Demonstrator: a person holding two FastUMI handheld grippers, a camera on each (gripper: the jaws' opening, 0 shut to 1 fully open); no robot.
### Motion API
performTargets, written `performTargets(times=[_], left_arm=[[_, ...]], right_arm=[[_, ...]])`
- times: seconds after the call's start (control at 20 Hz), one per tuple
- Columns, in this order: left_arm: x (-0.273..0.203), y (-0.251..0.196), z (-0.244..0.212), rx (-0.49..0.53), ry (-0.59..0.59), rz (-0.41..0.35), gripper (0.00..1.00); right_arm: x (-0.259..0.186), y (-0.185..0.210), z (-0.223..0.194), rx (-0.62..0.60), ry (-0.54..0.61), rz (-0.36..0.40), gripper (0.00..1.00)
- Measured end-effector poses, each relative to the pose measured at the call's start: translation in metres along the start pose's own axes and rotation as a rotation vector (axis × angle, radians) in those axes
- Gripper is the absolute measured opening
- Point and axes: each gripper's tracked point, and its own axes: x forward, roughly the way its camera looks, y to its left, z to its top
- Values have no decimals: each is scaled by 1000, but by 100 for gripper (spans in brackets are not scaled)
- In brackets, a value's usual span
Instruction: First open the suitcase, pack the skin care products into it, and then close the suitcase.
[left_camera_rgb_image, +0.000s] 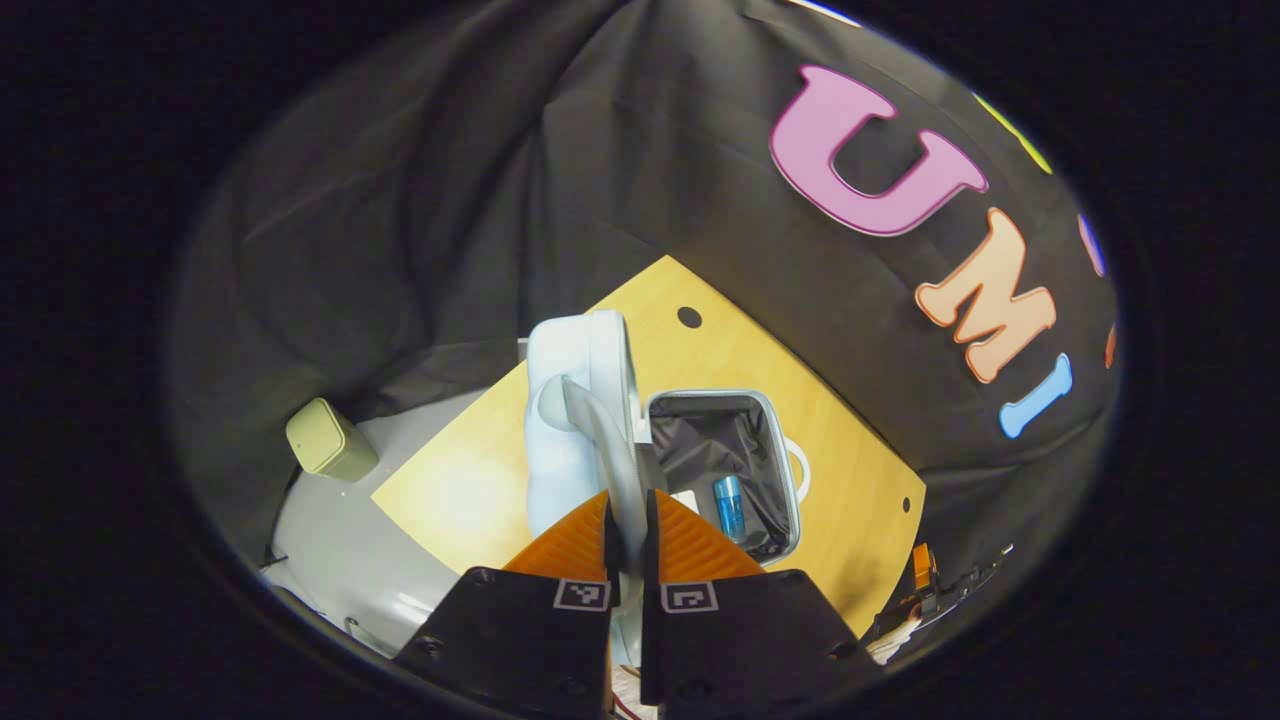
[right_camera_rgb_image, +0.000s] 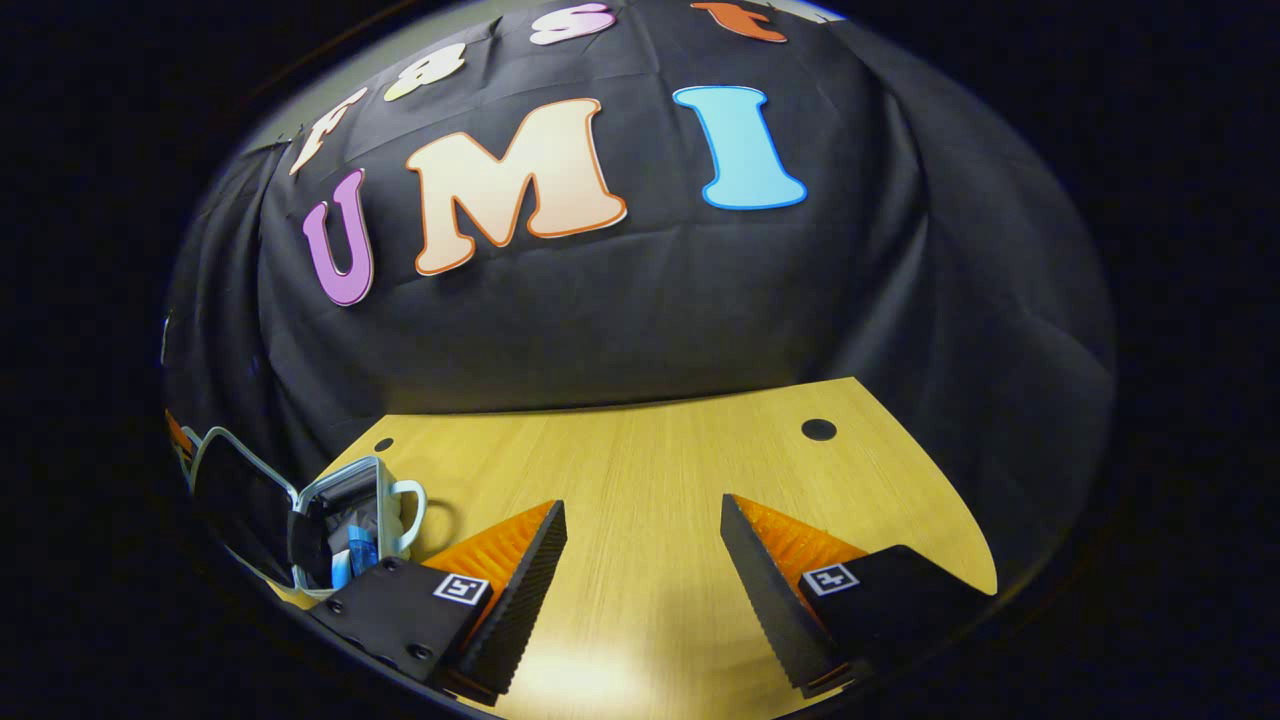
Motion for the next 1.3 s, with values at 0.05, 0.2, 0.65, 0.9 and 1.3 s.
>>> performTargets(times=[0.05,0.2,0.65,0.9,1.3], left_arm=[[0,-12,0,13,3,-9,4],[3,-52,-3,53,6,-47,4],[40,-168,-22,147,71,-202,4],[78,-219,-38,182,137,-263,5],[149,-273,-81,212,292,-291,5]], right_arm=[[-2,-7,-1,1,3,-3,98],[-9,-26,-2,-9,6,-5,98],[-43,-61,14,13,-43,-3,93],[-76,-65,11,-7,-60,8,97],[-110,-82,1,55,-70,-59,98]])
